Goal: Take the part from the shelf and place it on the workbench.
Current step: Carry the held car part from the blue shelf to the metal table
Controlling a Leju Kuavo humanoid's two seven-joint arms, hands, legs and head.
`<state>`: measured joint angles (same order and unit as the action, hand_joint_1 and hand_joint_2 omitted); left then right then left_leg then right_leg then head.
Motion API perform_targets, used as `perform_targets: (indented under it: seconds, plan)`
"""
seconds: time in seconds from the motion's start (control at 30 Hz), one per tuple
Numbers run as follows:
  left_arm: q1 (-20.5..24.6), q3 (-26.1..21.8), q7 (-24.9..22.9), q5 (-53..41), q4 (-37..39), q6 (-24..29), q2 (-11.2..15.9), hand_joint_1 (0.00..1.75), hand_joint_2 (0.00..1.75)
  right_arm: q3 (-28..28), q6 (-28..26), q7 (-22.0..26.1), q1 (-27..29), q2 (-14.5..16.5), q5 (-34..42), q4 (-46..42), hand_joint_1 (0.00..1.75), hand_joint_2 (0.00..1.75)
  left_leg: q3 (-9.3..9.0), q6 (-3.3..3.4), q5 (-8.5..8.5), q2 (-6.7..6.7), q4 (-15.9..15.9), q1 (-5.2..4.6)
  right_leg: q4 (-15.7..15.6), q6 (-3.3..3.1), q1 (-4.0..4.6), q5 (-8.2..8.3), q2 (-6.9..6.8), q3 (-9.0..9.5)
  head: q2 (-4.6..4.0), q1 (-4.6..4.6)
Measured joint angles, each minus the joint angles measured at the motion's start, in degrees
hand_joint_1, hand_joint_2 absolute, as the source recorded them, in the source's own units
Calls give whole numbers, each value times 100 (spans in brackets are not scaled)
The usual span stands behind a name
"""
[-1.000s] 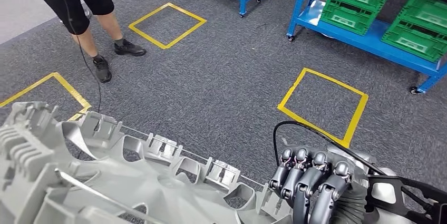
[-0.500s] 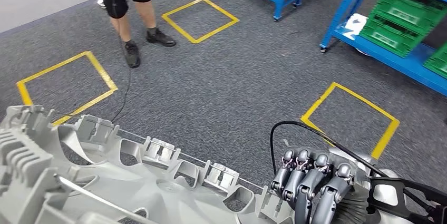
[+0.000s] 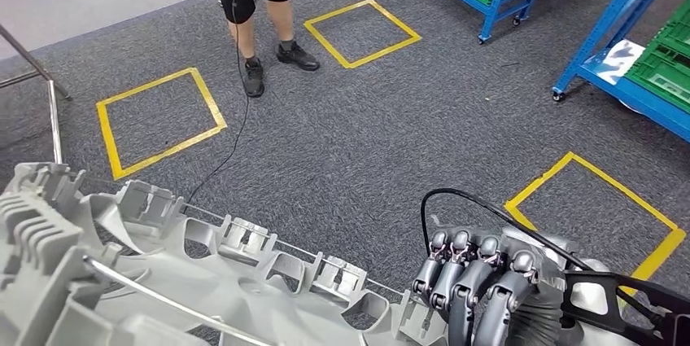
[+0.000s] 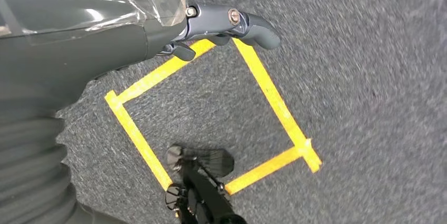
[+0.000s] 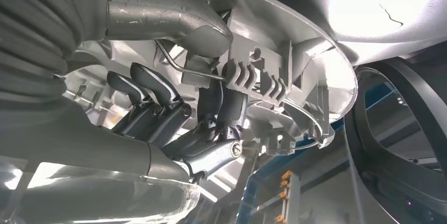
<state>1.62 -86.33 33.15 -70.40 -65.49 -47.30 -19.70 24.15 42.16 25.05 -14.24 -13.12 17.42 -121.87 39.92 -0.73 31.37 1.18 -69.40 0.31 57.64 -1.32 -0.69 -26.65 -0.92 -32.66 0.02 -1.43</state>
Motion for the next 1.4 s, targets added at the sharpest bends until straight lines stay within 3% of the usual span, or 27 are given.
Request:
perform_targets:
  seconds: [0.07, 0.1, 0.13, 0.2, 0.27, 0.37, 0.43, 0.5, 0.57, 0.6, 0.63, 0.7, 0.73, 0.8, 0.87, 0.93, 1.0, 1.07, 1.1, 1.13, 1.17, 1.23, 1.3, 1.37, 1.4]
  plan:
    - [-3, 0, -10, -2, -19, 0, 1, 0, 175, 2, 0, 1, 13, 1, -6, 1, 173, 175, 278, -14, 147, -82, -518, 23, 2, -19, 29, -15, -144, 3, 0, -1]
    - [-8, 0, -15, -4, -27, 1, -1, 0, 175, 4, 0, 2, 18, 1, -12, 2, 173, 175, 250, -7, 63, -100, -448, 26, 2, -24, 43, -22, -216, 7, 0, -2]
    - [-11, 0, -19, -5, -43, 1, -2, 0, 175, 6, 0, 4, 20, 1, -20, 1, 173, 175, 99, 14, -101, -138, -152, 22, 1, -28, 60, -29, -287, 14, 0, -2]
    - [-8, 1, -22, -8, -92, 4, 9, 0, 175, 8, 0, 7, 20, 1, -31, 1, 173, 175, -362, 107, -420, -402, 690, -32, -1, -20, 98, -51, -415, 41, 0, 5]
    - [0, 1, -24, -5, -135, 7, 18, 0, 175, 9, -2, 9, 22, 1, -38, 1, 173, 175, -598, 186, -517, -590, 1129, -101, -5, 12, 120, -76, -529, 65, 0, 12]
    - [-17, -1, -25, -4, -173, 9, 18, 0, 175, 11, -4, 14, 22, 3, -45, 2, 173, 175, -637, 236, -564, -413, 1243, -108, -26, 76, 120, -105, -660, 104, 0, 14]
    - [-5, 1, -26, -6, -191, 8, 8, 0, 175, 13, -4, 21, 21, 1, -43, 3, 173, 175, -727, 277, -653, -256, 1357, -61, 248, 93, 103, -248, -391, -5, -1, 26]
    - [21, 2, -30, -14, -192, 7, -7, 0, 175, 19, 3, 33, 44, -3, -40, 12, 173, 175, -755, 301, -697, -86, 1393, -31, 963, 85, 65, -525, -39, -358, -1, 53]
    - [21, 2, -48, -20, -190, 7, -20, 0, 175, 31, 13, 51, 74, -3, -40, 27, 173, 175, -744, 299, -697, 104, 1380, -26, 1530, 129, 32, -670, 50, -677, 0, 69]
    - [13, 2, -68, -12, -190, 7, -26, 0, 175, 37, 16, 61, 81, -2, -40, 32, 173, 175, -743, 291, -692, 200, 1367, -20, 1519, 183, 11, -615, 62, -701, 0, 69]
    - [6, 2, -96, 8, -190, 4, -31, 0, 175, 42, 21, 70, 83, -1, -40, 36, 173, 175, -742, 274, -680, 297, 1344, -10, 1262, 252, -15, -468, 80, -601, 0, 69]
    - [-12, 2, -167, 75, -196, -7, -36, 0, 175, 49, 32, 78, 79, -1, -33, 44, 173, 175, -723, 208, -638, 475, 1271, 8, 490, 359, -74, -130, 257, -256, 0, 77]
    - [-22, 2, -199, 115, -206, -16, -37, 0, 175, 55, 42, 82, 76, 2, -23, 51, 173, 175, -697, 169, -613, 545, 1224, 10, 229, 351, -92, -29, 368, -132, 0, 78]
    - [-55, 1, -246, 176, -230, -38, -40, 0, 175, 68, 62, 91, 65, 10, -3, 73, 173, 175, -626, 98, -594, 651, 1174, 17, 136, 252, -78, -1, 480, -87, 0, 88]
    - [-101, -3, -267, 203, -247, -59, -46, 0, 175, 81, 75, 98, 39, 30, 11, 92, 173, 175, -559, 45, -591, 697, 1152, 41, 123, 154, -76, 2, 384, -82, 0, 89]
    - [-133, -3, -274, 221, -256, -85, -50, 0, 175, 90, 81, 97, 16, 56, 17, 100, 173, 175, -443, 7, -471, 443, 951, 36, 115, 83, -76, -4, 257, -60, 0, 55]
    - [-135, -2, -274, 245, -260, -114, -52, 0, 175, 94, 86, 97, 10, 66, 20, 101, 173, 175, -128, -16, -152, 75, 318, 30, 113, 36, -37, -27, 116, -43, 0, 19]
    - [-139, -2, -274, 257, -261, -129, -59, 0, 175, 98, 93, 97, 9, 70, 22, 104, 173, 175, 243, -19, 102, -59, -378, 36, 114, 6, 13, -48, -47, -41, 0, 12]
    - [-146, -2, -274, 258, -261, -133, -63, 0, 175, 101, 96, 96, 8, 73, 22, 108, 173, 175, 307, -8, 95, -77, -490, 34, 115, -5, 36, -58, -129, -38, 0, 10]
    - [-153, -2, -274, 258, -261, -137, -65, 0, 175, 105, 98, 96, 6, 77, 22, 110, 173, 175, 243, 16, -14, -95, -360, 27, 115, -16, 56, -67, -207, -32, 0, 10]
    - [-159, -2, -274, 259, -264, -138, -63, 0, 175, 109, 98, 96, 0, 81, 22, 113, 173, 175, 64, 57, -184, -146, -25, 8, 114, -24, 74, -77, -280, -22, 0, 10]
    - [-163, -1, -273, 263, -284, -147, -59, 0, 175, 114, 98, 86, -19, 88, 27, 113, 173, 175, -346, 162, -451, -372, 737, -69, 110, -20, 107, -100, -404, 1, 0, 19]
    - [-166, -1, -268, 268, -304, -167, -55, 0, 175, 117, 87, 51, -34, 100, 38, 113, 173, 175, -506, 225, -516, -488, 1054, -135, 102, 13, 116, -122, -513, 17, 0, 26]
    - [-183, -2, -261, 261, -318, -178, -50, 0, 175, 122, 69, 7, -43, 120, 51, 109, 173, 175, -536, 258, -553, -373, 1108, -129, 85, 57, 113, -139, -601, 31, 1, 26]
    - [-192, -2, -254, 255, -326, -181, -52, 0, 175, 125, 58, -13, -47, 128, 57, 104, 173, 175, -578, 275, -587, -312, 1168, -113, 121, 75, 108, -169, -550, 26, 1, 31]
